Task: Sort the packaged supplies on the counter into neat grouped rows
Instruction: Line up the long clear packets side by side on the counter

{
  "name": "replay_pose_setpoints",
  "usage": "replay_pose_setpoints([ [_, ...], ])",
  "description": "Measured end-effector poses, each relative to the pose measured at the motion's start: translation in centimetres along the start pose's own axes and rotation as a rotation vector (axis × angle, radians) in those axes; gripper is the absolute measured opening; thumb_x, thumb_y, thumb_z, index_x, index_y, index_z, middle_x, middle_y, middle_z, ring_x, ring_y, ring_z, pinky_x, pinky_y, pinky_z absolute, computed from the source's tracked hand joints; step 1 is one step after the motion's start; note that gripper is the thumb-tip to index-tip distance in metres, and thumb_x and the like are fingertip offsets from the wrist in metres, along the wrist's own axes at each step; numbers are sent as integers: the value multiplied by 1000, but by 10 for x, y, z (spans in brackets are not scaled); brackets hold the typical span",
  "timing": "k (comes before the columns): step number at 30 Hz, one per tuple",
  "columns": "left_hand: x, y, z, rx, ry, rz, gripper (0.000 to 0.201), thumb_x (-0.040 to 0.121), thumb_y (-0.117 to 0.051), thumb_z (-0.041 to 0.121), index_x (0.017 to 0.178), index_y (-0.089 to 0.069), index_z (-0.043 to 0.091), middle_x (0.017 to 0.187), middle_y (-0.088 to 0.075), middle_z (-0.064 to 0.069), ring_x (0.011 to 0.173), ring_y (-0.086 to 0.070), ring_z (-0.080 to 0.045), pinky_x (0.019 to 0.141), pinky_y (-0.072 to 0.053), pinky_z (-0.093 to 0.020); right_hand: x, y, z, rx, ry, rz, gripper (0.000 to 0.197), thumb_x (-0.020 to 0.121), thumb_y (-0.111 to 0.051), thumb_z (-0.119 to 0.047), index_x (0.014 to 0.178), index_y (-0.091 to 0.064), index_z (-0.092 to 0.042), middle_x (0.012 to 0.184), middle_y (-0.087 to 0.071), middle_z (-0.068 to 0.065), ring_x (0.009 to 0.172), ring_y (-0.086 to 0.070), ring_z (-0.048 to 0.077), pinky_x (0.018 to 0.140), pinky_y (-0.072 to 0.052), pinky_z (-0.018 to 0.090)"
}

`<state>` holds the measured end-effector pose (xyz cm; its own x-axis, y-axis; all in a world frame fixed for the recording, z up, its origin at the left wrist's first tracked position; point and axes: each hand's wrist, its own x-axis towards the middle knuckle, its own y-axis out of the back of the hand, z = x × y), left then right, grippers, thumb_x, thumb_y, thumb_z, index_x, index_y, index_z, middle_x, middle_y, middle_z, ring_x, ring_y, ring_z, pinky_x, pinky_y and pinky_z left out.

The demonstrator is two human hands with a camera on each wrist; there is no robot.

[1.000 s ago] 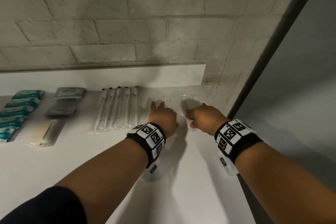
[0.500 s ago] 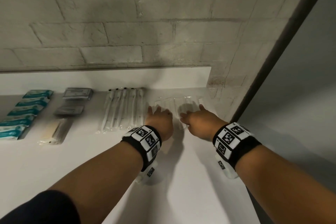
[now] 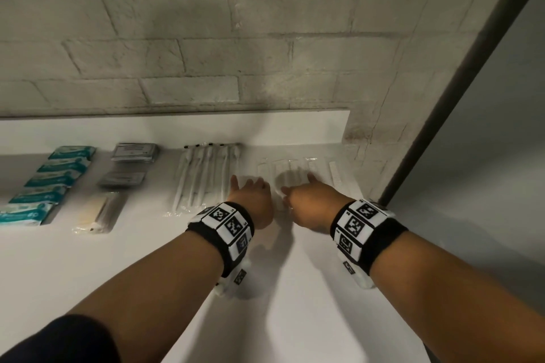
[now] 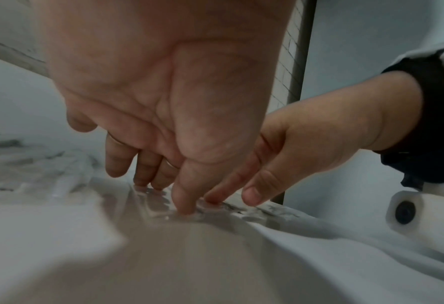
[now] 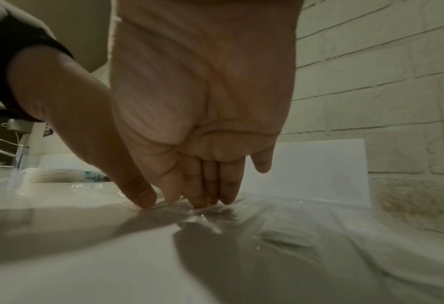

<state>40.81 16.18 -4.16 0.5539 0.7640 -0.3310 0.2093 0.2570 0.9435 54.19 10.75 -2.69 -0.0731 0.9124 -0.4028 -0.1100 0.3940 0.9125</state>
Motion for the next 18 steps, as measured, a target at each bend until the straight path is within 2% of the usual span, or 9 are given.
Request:
replay_pose_setpoints([
  [4,4,1,-5,13,12,-8,62,92,-42,23,149,-23,9,156,-24,-4,144,-17,-27,114,3,-60,5,0,-3,45,-6,-2,61,92,-45,-17,151,-28,-16,134,-58,8,126,-51,26,121,-4,46],
  [9,4,1,-9,20,22,-2,62,92,-41,24,149,-23,9,157,-23,-3,147,-11,-26,114,4,-59,0,5,-1,64,-4,-13,57,94,-42,-17,150,-30,-18,138,-55,5,128,-49,25,121,-3,46],
  [11,3,2,-9,25,24,6,62,91,-40,23,149,-22,9,157,-21,-4,148,-8,-27,114,4,-59,-4,6,-1,84,5,-7,58,95,-41,-17,151,-27,-16,143,-50,5,131,-46,24,121,-3,46],
  [13,2,2,-7,18,21,27,64,91,-40,21,150,-19,9,159,-17,-5,148,-3,-29,115,5,-58,-9,7,0,106,11,16,61,95,-40,-16,153,-20,-16,154,-34,5,141,-34,24,120,-3,49],
  [15,0,1,-3,7,-18,64,67,92,-42,21,151,-15,11,161,-11,-4,148,2,-31,114,6,-57,-13,7,6,92,-17,26,58,93,-40,-14,150,-29,-17,161,-14,3,147,-17,22,119,-3,54],
  [16,0,0,1,11,-57,79,66,93,-43,23,152,-14,13,161,-11,-3,148,2,-31,114,6,-57,-13,7,11,77,-51,11,57,92,-41,-13,148,-35,-17,162,-11,2,148,-13,20,119,-3,55],
  [18,-1,-2,9,30,-133,75,63,94,-42,22,151,-17,13,161,-14,-3,148,0,-32,114,6,-58,-11,2,19,84,-131,-33,58,90,-42,-9,147,-36,-14,159,-23,6,146,-22,23,118,-2,56],
])
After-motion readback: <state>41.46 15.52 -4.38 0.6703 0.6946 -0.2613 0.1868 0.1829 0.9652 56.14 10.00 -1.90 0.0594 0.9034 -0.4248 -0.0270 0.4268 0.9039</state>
